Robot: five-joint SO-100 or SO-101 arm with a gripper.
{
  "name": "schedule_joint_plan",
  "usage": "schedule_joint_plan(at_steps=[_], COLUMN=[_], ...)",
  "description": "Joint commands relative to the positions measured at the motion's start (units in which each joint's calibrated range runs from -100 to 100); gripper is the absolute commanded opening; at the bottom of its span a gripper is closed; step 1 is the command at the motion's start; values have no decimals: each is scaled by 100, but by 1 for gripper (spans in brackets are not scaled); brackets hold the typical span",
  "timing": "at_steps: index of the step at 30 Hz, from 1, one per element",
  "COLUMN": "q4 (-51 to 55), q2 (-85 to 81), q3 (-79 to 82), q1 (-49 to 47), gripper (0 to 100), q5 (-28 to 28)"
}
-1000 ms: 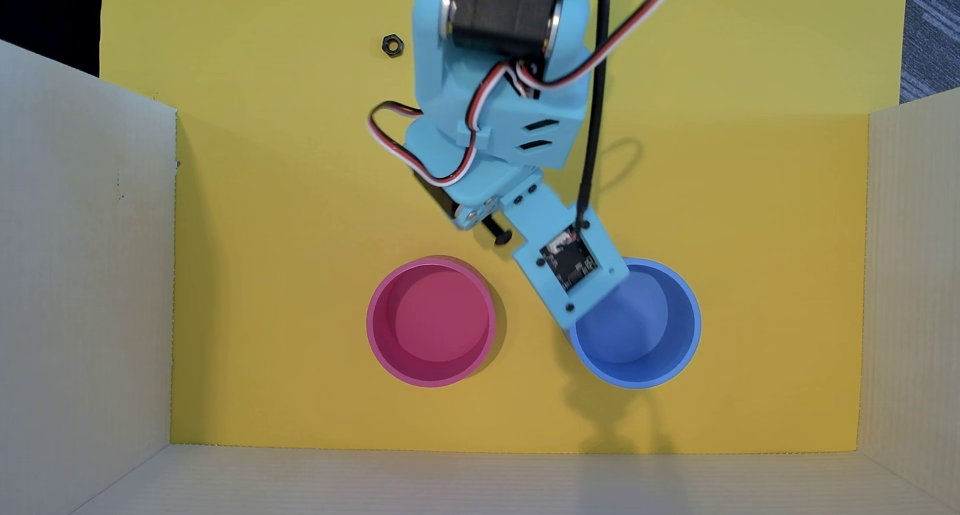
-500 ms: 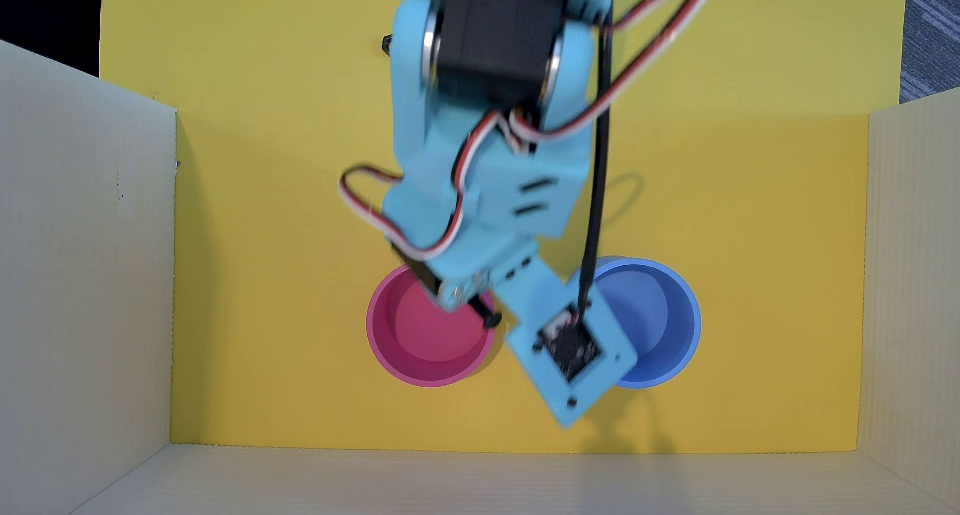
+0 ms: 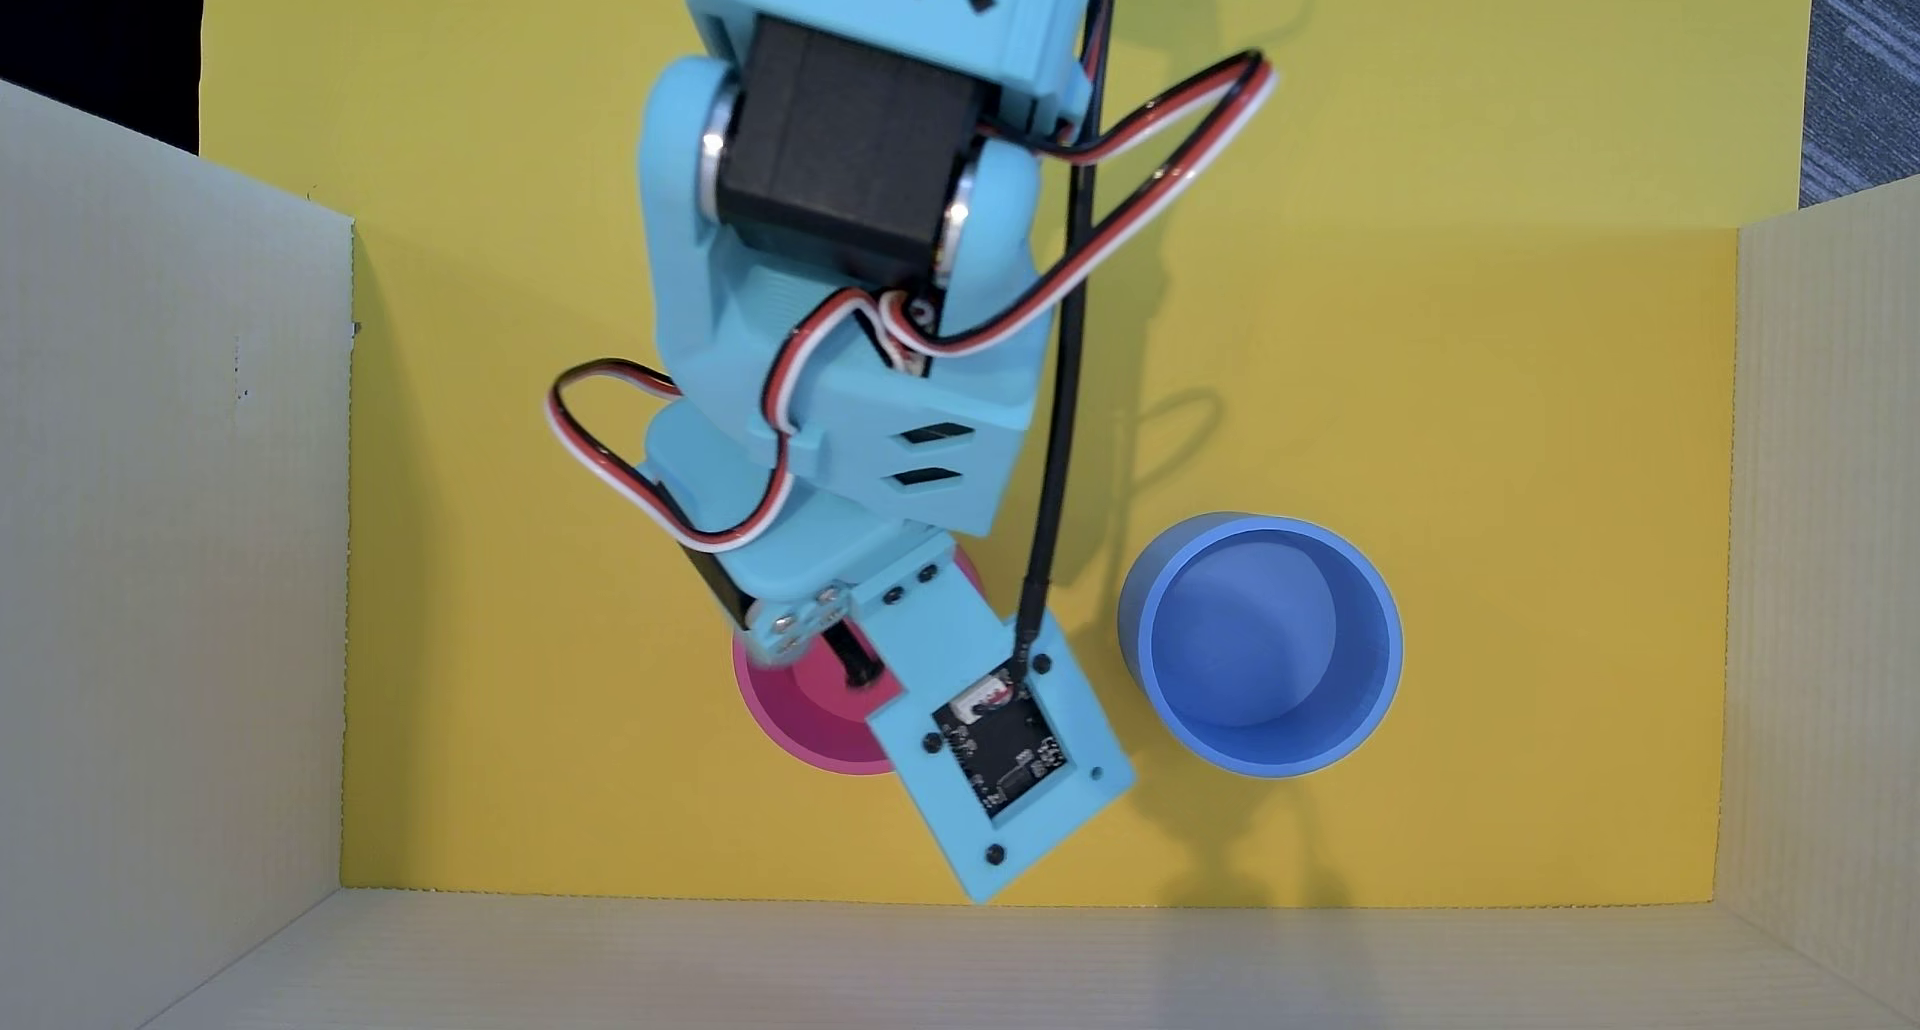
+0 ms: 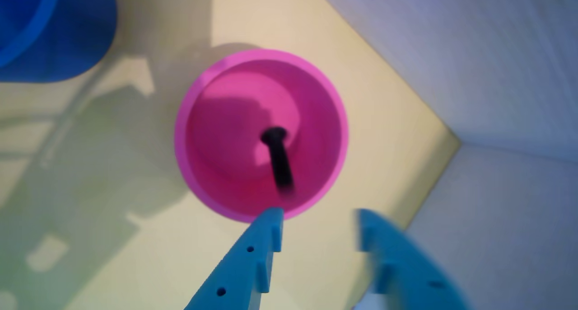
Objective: Pick up the bolt and place it in the pink box
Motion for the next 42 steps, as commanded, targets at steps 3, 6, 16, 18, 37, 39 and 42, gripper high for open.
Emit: schedule_joint_plan(at_steps=[3, 6, 16, 18, 37, 39, 42], q4=[10, 10, 10, -16, -1955, -1929, -1697], q2=[-37, -45, -592, -1089, -8782, -9683, -10441], q3=[192, 355, 1531, 1992, 8225, 8758, 9319], q1=[-135, -253, -283, -371, -989, -1129, -1254], gripper=[31, 20, 1, 1, 1, 1, 1], q5=[302, 391, 521, 724, 1344, 1344, 1349])
